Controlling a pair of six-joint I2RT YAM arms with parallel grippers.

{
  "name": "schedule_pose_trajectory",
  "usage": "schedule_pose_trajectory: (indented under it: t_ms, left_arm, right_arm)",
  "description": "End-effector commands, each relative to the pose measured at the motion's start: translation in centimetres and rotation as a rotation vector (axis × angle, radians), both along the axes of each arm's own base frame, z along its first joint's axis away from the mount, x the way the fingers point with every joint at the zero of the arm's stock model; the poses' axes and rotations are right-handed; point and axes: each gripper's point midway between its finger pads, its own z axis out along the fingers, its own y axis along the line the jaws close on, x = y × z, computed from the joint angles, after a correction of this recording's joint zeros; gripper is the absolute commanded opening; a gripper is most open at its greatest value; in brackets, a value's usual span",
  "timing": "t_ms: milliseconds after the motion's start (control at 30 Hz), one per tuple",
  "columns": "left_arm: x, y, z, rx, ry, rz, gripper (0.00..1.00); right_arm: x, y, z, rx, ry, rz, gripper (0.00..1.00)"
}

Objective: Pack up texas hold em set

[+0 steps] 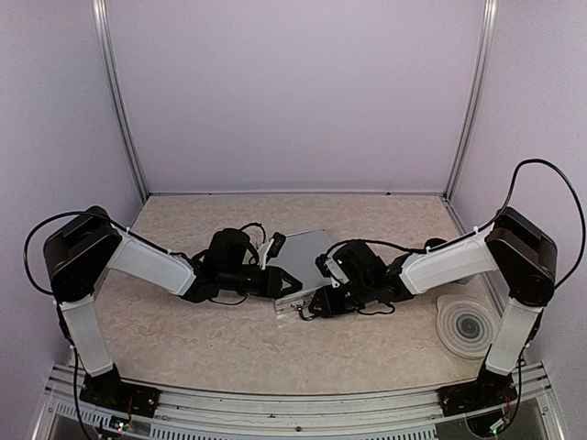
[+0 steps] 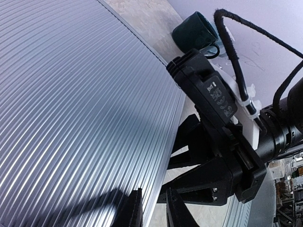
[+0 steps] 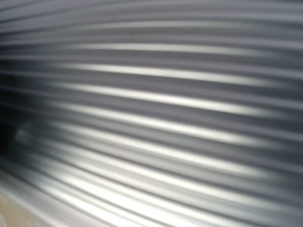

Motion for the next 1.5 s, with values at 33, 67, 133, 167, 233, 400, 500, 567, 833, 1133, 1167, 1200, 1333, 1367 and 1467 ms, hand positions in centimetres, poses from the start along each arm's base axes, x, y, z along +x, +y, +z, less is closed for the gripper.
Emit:
schedule_pose_trajectory:
  t_ms: [33,67,133,167,233,400,500,567,833,1133,1167,1200,1333,1367,1467]
  left_arm:
    - [-0.6,-0.1,0.2,-0.004,-0.001,-0.015,0.19]
    - [-0.5,-0.1,0.2,-0.005,-0.002,-0.015,0.19]
    - [-0.6,-0.1,0.2,-0.004,0.000,-0.017,0.19]
    - [-0.6,-0.1,0.2,-0.005,-0.001,-0.017,0.19]
    - [-0.6,-0.1,0.1,-0.005,0.001,-0.016,0.19]
    - [-0.7,0.0,0.2,-0.007,0.001,-0.018,0.19]
    - [-0.7,0.0,0.3,-0.006,-0.002,-0.016,0.19]
    - [-0.7,0.0,0.3,-0.005,-0.003,-0.017,0.19]
    - [-0.7,0.0,0.5,-0.008,-0.003,-0.017,0.19]
    - [-0.6,-0.1,0.5,-0.008,-0.004,-0.018,0.19]
    - [-0.7,-0.2,0.6,-0.009,-0.006,-0.019,0.19]
    - [-0.7,-0.2,0.6,-0.010,-0.006,-0.020,0.19]
    - [-0.7,-0.1,0.6,-0.007,-0.006,-0.019,0.19]
    - [-0.7,-0.1,0.6,-0.007,-0.007,-0.020,0.19]
    - [-0.7,-0.1,0.6,-0.003,-0.009,-0.019,0.19]
  right_arm:
    - [-1.6,1.1,0.9,0.065,0.075,0.016,0.31]
    - [-1.7,1.0,1.0,0.072,0.082,0.008,0.28]
    - [-1.8,0.9,1.1,0.087,0.092,-0.005,0.21]
    - [-2.0,0.8,1.2,0.096,0.097,-0.009,0.18]
    - [-2.0,0.7,1.5,0.111,0.101,-0.022,0.12]
    - [-1.6,0.4,2.4,0.184,0.123,-0.058,0.00]
    - [-1.5,0.3,3.3,0.243,0.143,-0.069,0.00]
    - [-1.4,0.4,4.1,0.288,0.150,-0.067,0.00]
    - [-1.9,1.0,6.8,0.431,0.189,-0.045,0.00]
    - [-2.2,1.8,10.3,0.580,0.227,0.001,0.00]
    - [-2.3,1.9,10.8,0.605,0.233,0.007,0.00]
    - [-2.3,1.9,11.1,0.628,0.243,0.010,0.00]
    - [-2.5,2.1,12.4,0.700,0.273,0.028,0.00]
    - [-2.5,2.1,12.7,0.714,0.279,0.029,0.00]
    - [-2.5,2.3,13.8,0.757,0.291,0.036,0.00]
